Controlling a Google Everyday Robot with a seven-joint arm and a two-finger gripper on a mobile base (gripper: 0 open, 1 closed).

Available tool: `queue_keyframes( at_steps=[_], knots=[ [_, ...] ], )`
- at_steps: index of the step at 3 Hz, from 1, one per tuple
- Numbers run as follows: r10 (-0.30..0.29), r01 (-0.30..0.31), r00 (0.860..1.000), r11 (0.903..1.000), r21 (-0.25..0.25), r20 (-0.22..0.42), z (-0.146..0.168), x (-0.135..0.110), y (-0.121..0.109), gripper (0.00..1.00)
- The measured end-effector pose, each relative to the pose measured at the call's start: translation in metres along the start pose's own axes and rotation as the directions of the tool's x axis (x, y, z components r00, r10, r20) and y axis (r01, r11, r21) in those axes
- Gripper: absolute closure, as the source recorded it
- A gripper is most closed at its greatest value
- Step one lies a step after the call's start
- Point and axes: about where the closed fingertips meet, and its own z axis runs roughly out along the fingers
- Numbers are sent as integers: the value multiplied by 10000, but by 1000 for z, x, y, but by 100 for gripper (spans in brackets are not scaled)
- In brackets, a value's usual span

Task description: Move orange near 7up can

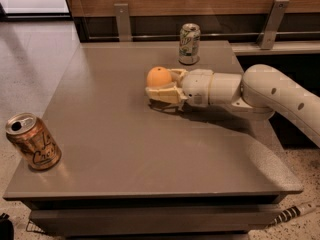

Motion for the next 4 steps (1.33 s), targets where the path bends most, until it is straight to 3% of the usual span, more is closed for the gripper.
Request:
queue_keyframes(
  at_steps=[1,2,4],
  knots=[
    [-374,373,9993,9992,-118,-47,-8,-28,19,100],
    [-465,468,9988,9987,-214,127,-12,-41,48,100],
    [-117,129,9994,9992,-378,318,-4,-37,135,100]
  ],
)
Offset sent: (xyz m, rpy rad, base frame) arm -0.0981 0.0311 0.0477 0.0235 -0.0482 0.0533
